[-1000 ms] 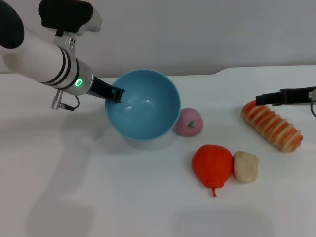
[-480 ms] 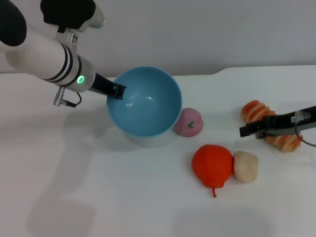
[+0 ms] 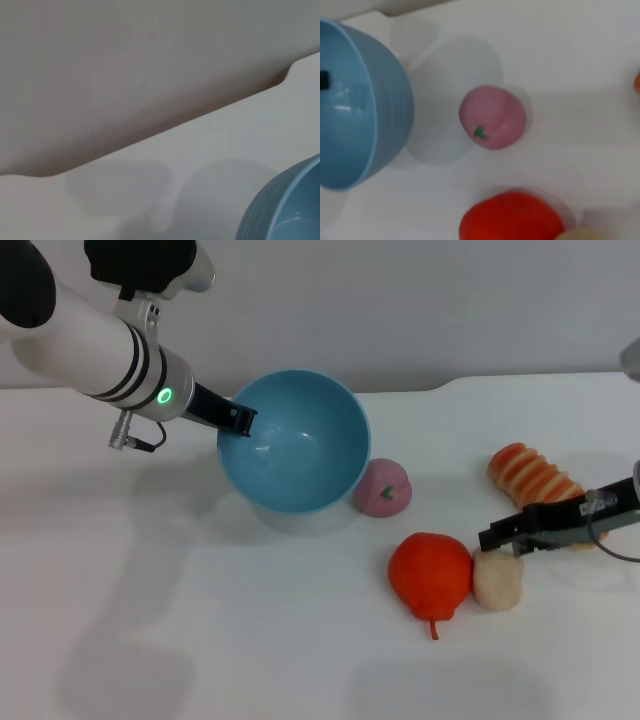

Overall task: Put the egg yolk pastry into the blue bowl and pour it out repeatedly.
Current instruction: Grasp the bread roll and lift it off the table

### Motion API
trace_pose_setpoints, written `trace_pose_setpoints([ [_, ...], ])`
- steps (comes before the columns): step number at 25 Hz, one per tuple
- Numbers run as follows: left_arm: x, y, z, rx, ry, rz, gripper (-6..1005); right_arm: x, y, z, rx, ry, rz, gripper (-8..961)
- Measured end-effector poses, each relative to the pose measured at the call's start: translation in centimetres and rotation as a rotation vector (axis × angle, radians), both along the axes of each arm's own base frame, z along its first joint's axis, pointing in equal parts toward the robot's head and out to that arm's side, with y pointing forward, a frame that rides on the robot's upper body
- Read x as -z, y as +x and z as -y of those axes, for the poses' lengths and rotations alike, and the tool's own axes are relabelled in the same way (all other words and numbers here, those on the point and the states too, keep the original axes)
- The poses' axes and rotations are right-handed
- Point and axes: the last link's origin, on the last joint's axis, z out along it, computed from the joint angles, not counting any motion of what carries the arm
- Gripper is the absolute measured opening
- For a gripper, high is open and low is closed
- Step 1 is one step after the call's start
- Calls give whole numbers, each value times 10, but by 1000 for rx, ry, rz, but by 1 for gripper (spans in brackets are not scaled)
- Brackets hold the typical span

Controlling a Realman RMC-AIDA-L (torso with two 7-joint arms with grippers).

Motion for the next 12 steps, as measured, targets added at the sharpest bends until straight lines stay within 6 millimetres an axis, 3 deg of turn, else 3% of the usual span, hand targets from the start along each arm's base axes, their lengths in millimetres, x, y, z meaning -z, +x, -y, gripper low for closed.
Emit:
trace_pose_setpoints([
  [12,0,0,0,2,0,-2,-1,8,15,11,110,-50,29,473],
])
